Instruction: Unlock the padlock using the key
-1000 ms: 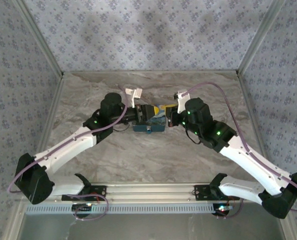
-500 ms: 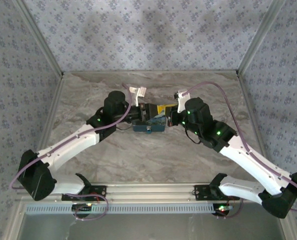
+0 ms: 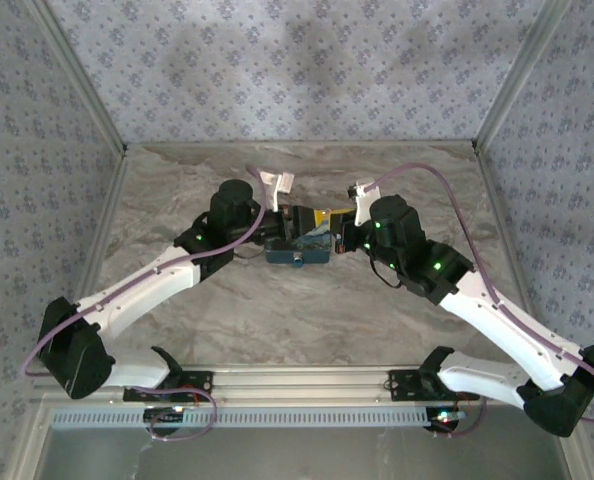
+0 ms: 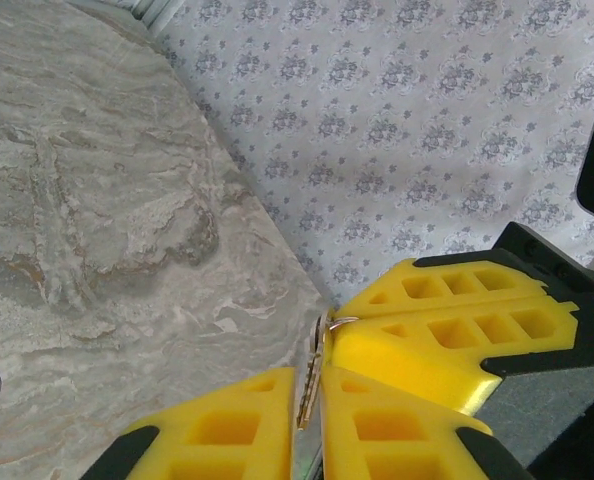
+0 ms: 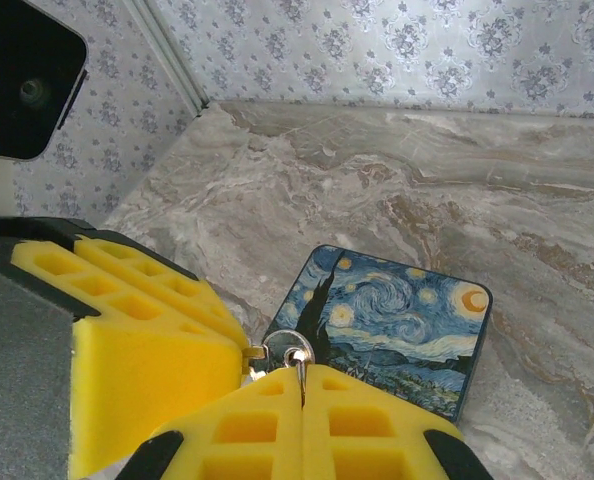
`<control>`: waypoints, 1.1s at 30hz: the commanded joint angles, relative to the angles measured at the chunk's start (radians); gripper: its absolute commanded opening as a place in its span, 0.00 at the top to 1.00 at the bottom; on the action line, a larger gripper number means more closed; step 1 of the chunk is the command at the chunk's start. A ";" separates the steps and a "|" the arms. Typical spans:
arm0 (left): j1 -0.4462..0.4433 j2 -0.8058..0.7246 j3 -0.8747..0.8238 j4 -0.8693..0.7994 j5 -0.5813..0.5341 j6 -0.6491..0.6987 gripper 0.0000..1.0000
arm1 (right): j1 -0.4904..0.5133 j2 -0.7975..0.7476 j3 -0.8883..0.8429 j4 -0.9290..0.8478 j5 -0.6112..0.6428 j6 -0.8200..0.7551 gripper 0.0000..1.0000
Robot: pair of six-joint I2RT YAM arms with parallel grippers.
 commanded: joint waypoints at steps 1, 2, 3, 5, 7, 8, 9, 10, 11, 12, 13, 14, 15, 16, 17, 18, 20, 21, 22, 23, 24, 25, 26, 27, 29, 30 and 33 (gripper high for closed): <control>-0.005 -0.012 0.041 -0.006 -0.009 0.031 0.87 | 0.004 -0.022 0.005 0.000 -0.013 0.013 1.00; -0.006 -0.012 0.042 -0.009 -0.012 0.032 0.87 | 0.004 -0.024 0.004 0.000 -0.013 0.013 1.00; -0.006 -0.013 0.043 -0.014 -0.017 0.034 0.84 | 0.003 -0.024 0.004 0.000 -0.012 0.013 1.00; -0.005 -0.016 0.041 -0.017 -0.021 0.034 0.81 | 0.003 -0.024 0.001 0.001 -0.015 0.013 1.00; -0.006 -0.019 0.039 -0.017 -0.022 0.036 0.80 | 0.003 -0.026 0.000 0.001 -0.017 0.014 1.00; -0.006 -0.022 0.040 -0.017 -0.023 0.037 0.80 | 0.003 -0.026 0.000 0.001 -0.018 0.014 1.00; -0.006 -0.021 0.040 -0.017 -0.023 0.039 0.80 | 0.003 -0.026 0.000 0.003 -0.017 0.015 1.00; -0.006 -0.022 0.039 -0.019 -0.024 0.039 0.80 | 0.003 -0.026 0.000 0.002 -0.017 0.014 1.00; -0.005 -0.024 0.041 -0.019 -0.026 0.041 0.80 | 0.002 -0.026 0.000 0.001 -0.019 0.013 1.00; -0.005 -0.025 0.041 -0.020 -0.027 0.042 0.80 | 0.002 -0.025 0.000 0.002 -0.019 0.015 1.00; -0.004 -0.027 0.039 -0.021 -0.029 0.042 0.81 | 0.002 -0.024 0.000 0.002 -0.021 0.014 1.00; -0.004 -0.028 0.039 -0.019 -0.027 0.044 0.86 | 0.003 -0.023 -0.002 0.002 -0.021 0.015 1.00; -0.005 -0.030 0.038 -0.019 -0.027 0.045 0.88 | 0.002 -0.023 -0.003 0.003 -0.020 0.015 1.00; -0.004 -0.032 0.037 -0.019 -0.029 0.046 0.93 | 0.002 -0.021 -0.006 0.003 -0.021 0.016 1.00; -0.005 -0.035 0.036 -0.019 -0.029 0.046 0.95 | 0.001 -0.021 -0.007 0.004 -0.025 0.017 1.00; -0.005 -0.036 0.036 -0.019 -0.030 0.048 0.96 | 0.003 -0.022 -0.009 0.006 -0.028 0.018 1.00; -0.004 -0.040 0.034 -0.019 -0.031 0.050 0.98 | 0.002 -0.023 -0.014 0.008 -0.029 0.016 1.00; -0.005 -0.043 0.033 -0.020 -0.031 0.052 1.00 | 0.002 -0.025 -0.017 0.011 -0.029 0.015 1.00; -0.005 -0.046 0.032 -0.021 -0.032 0.057 1.00 | 0.001 -0.029 -0.022 0.015 -0.030 0.013 1.00; -0.004 -0.049 0.031 -0.022 -0.033 0.058 1.00 | 0.001 -0.033 -0.027 0.019 -0.031 0.013 1.00; -0.004 -0.051 0.030 -0.023 -0.035 0.062 1.00 | 0.000 -0.038 -0.033 0.023 -0.032 0.013 1.00; -0.005 -0.054 0.032 -0.027 -0.033 0.068 1.00 | -0.001 -0.042 -0.038 0.027 -0.037 0.014 0.98; -0.004 -0.056 0.034 -0.034 -0.033 0.074 1.00 | -0.004 -0.046 -0.040 0.028 -0.045 0.015 0.93; -0.003 -0.057 0.039 -0.047 -0.031 0.085 1.00 | -0.010 -0.052 -0.045 0.025 -0.057 0.017 0.80; -0.001 -0.062 0.050 -0.079 -0.029 0.110 1.00 | -0.027 -0.074 -0.057 0.006 -0.101 0.030 0.71; 0.003 -0.065 0.057 -0.096 -0.021 0.121 1.00 | -0.050 -0.093 -0.069 0.014 -0.130 0.040 0.71; 0.022 -0.062 0.079 -0.142 0.035 0.143 1.00 | -0.142 -0.134 -0.098 0.045 -0.282 0.071 0.74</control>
